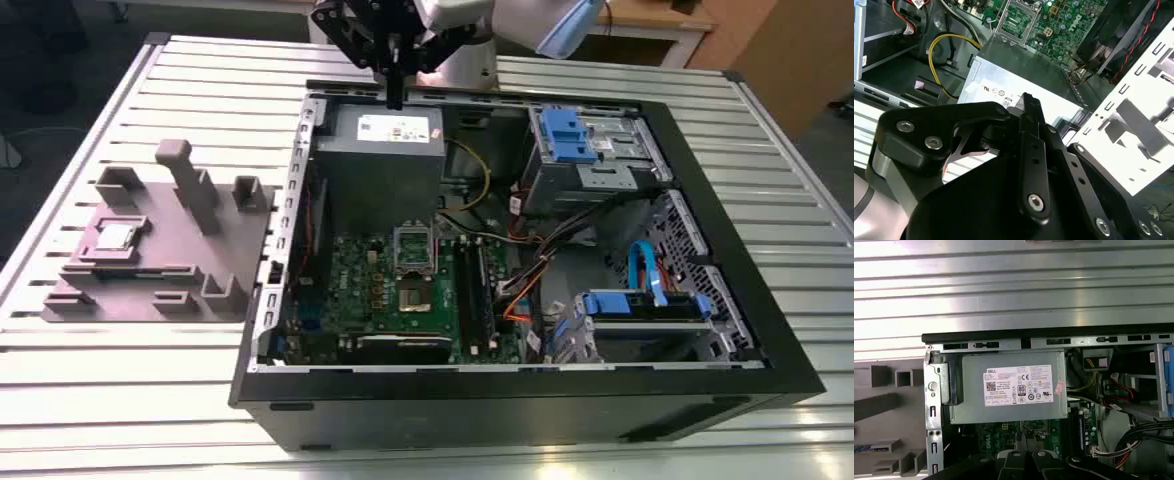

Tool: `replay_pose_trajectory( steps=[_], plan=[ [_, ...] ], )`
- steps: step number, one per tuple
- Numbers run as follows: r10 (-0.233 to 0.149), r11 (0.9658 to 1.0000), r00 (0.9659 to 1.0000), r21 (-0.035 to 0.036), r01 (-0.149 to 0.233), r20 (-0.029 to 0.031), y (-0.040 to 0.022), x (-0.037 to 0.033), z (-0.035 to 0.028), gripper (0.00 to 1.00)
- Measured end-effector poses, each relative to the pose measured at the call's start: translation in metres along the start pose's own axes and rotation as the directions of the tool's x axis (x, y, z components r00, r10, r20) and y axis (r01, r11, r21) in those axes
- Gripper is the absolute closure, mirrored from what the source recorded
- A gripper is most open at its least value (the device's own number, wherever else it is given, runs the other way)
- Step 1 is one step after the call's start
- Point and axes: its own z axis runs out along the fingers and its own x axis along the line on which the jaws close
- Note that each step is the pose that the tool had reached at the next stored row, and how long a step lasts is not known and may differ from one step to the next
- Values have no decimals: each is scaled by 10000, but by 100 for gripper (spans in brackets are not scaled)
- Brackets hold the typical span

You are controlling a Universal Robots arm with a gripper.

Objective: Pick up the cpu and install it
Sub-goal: 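Reach for the cpu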

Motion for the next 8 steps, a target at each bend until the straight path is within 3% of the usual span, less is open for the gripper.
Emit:
replay_pose_trajectory(
  steps=[8],
  plan=[
    [2, 10000, 10000, -1, -2, 1, -1, 10, 0, 90]
  ],
)
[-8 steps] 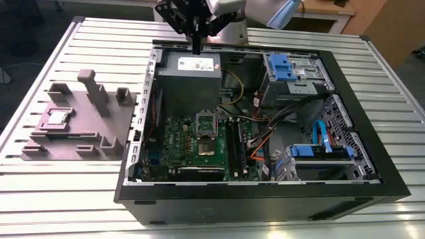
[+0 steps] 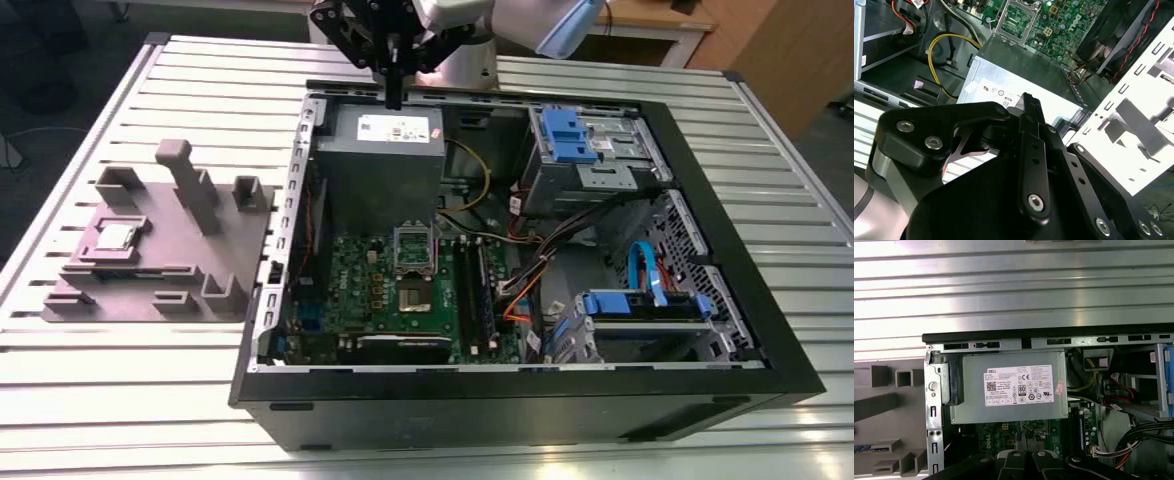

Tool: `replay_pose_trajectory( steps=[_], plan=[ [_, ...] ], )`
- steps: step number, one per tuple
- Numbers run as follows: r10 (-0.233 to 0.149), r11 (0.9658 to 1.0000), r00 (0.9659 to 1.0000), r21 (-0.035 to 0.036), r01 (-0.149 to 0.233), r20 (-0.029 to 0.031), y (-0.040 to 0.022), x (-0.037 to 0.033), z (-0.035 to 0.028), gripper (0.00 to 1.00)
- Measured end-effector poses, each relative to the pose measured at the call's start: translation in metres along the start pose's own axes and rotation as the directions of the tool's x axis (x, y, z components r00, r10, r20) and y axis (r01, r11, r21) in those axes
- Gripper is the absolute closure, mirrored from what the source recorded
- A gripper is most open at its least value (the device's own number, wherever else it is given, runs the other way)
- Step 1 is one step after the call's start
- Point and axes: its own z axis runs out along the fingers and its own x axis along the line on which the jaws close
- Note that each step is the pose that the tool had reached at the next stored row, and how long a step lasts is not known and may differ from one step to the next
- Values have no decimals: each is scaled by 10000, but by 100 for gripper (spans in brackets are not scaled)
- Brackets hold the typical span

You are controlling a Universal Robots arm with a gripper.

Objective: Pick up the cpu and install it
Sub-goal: 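Reach for the cpu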

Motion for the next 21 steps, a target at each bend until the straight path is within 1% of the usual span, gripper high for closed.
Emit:
replay_pose_trajectory(
  steps=[10, 13, 14, 15, 21],
  plan=[
    [-2, 10000, 10000, 1, 2, -1, -3, 48, -2, 90],
    [-3, 10000, 10000, 1, 3, -2, -4, 52, -2, 90],
    [-2, 10000, 10000, 1, 2, -1, -6, 80, -3, 90],
    [-2, 10000, 10000, 1, 2, -1, -9, 125, -4, 90],
    [-2, 10000, 10000, 1, 2, -1, -10, 139, -4, 90]
  ],
)
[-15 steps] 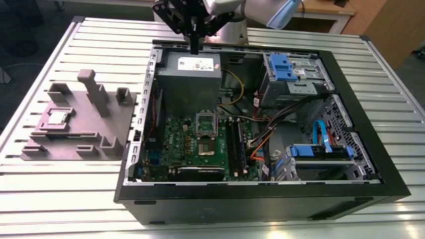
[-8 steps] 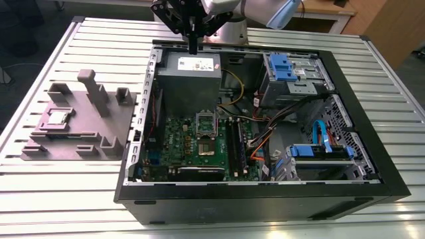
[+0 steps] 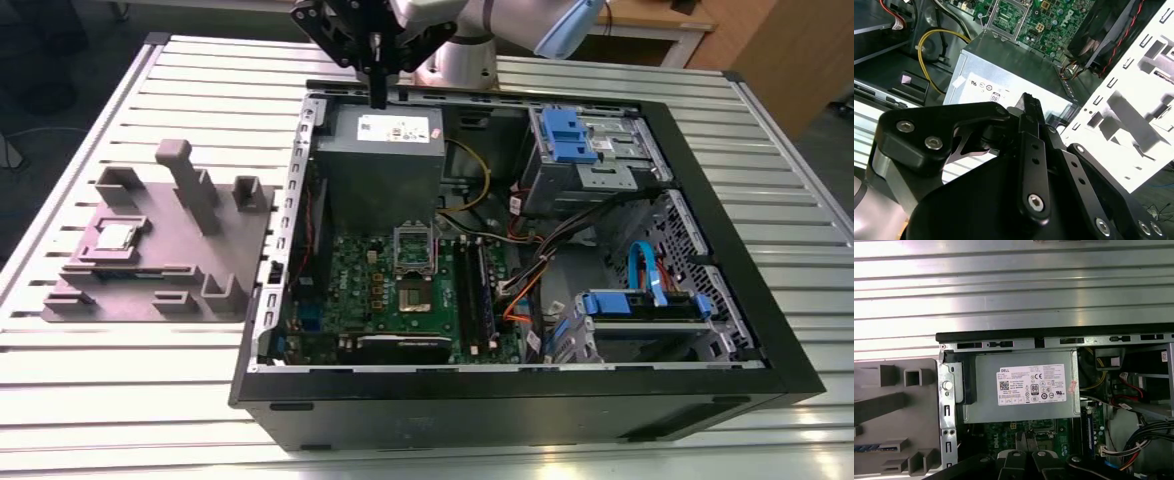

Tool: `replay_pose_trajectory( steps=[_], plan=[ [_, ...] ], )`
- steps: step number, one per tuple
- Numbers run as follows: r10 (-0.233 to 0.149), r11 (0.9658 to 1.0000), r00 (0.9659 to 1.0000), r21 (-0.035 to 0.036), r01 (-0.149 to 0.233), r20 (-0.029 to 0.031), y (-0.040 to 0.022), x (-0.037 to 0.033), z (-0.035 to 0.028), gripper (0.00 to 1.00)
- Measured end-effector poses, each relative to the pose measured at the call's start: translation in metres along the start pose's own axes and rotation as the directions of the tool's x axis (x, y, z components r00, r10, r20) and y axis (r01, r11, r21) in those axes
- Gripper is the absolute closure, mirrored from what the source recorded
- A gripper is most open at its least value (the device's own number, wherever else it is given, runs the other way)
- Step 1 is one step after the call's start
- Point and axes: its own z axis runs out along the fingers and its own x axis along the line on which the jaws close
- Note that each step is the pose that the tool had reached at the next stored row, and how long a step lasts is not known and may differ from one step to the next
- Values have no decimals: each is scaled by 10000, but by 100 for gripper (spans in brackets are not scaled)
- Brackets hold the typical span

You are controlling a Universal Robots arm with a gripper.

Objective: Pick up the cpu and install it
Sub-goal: 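Reach for the cpu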

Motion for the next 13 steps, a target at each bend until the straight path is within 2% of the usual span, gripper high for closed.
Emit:
replay_pose_trajectory(
  steps=[13],
  plan=[
    [1, 10000, 10000, 0, -1, 0, -4, 47, -1, 90]
  ],
)
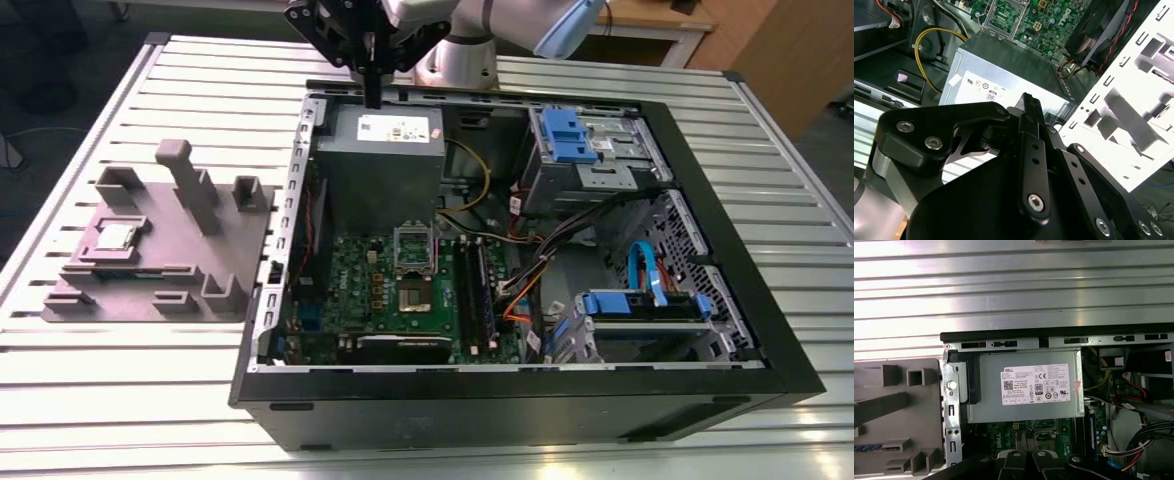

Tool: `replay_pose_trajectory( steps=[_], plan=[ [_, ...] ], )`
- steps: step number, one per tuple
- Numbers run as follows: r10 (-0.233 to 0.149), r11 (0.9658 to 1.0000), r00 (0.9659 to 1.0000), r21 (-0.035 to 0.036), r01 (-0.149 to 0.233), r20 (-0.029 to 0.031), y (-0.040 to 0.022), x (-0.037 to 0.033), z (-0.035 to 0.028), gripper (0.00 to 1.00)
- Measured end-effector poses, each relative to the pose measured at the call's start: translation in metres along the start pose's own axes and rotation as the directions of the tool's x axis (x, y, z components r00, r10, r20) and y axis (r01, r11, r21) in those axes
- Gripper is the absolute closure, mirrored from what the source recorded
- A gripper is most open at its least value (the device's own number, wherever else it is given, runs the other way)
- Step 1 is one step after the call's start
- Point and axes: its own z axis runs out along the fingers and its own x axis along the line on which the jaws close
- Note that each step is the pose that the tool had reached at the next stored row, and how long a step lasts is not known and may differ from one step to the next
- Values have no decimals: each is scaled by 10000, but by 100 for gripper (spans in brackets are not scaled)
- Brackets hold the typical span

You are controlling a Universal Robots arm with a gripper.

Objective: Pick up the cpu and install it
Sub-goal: 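Reach for the cpu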

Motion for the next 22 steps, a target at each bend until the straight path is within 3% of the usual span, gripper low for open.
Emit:
replay_pose_trajectory(
  steps=[22],
  plan=[
    [0, 10000, 10000, 0, 0, 0, -5, 69, -2, 90]
  ],
)
